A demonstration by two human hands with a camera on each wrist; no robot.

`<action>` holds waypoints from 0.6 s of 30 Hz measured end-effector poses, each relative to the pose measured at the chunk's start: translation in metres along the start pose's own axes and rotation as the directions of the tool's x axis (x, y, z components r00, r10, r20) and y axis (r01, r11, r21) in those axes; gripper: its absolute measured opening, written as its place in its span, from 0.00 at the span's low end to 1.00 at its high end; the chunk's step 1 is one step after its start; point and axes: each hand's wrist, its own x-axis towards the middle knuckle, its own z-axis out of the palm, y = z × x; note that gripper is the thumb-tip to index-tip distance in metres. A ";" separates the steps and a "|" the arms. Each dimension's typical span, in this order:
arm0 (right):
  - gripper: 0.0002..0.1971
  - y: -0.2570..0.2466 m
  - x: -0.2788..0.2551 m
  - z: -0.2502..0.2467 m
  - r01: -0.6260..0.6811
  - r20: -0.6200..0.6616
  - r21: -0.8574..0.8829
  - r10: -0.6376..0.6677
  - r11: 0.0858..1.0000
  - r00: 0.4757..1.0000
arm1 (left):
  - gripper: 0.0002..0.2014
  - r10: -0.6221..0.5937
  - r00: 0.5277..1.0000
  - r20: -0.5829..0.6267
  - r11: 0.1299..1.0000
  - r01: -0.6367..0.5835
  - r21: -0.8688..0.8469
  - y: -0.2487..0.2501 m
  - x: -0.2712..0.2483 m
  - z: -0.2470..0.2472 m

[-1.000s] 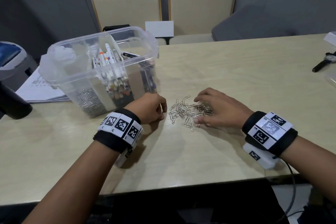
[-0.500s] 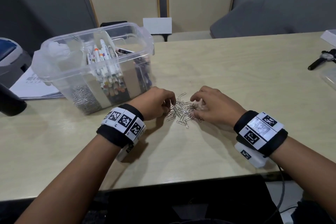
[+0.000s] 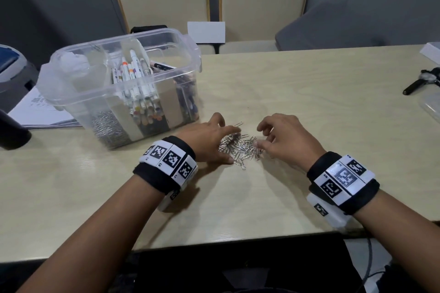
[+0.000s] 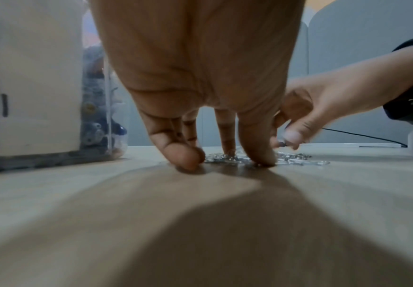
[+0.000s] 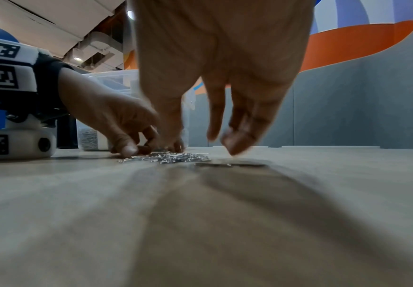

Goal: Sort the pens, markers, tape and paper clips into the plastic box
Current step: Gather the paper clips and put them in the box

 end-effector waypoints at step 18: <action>0.09 -0.038 0.003 0.009 0.178 0.257 -0.265 -0.109 0.948 0.960 | 0.10 0.043 0.997 -0.066 0.998 -0.039 0.058 0.017 0.007 0.002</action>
